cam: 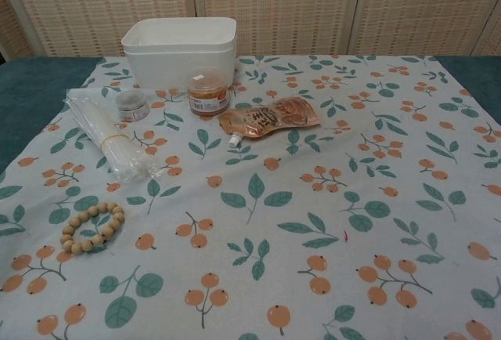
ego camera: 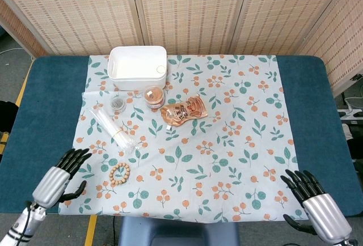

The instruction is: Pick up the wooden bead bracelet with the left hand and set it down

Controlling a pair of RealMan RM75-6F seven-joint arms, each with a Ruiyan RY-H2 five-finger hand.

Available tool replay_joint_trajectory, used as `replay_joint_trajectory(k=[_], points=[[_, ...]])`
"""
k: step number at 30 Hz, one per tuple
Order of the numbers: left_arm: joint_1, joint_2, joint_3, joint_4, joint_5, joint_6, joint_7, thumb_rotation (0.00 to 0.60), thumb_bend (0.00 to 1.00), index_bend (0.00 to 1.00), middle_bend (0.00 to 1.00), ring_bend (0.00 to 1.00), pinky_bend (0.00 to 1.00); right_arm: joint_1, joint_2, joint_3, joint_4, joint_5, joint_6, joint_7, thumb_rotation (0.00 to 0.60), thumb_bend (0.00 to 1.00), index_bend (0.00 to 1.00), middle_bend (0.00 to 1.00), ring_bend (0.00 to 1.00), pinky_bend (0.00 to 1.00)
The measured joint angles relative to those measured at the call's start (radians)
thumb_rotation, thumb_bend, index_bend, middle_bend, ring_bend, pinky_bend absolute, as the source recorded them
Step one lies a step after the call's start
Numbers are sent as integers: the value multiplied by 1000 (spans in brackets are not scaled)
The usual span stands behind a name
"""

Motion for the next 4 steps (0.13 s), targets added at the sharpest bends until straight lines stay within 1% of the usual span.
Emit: replay_joint_trajectory(k=[4], points=[[67,-31,-45,-15,-22,-32,148,564,526,0,0,0,3,-9,-19,27,0,38,10,-40,461,204,0,0,0,0]])
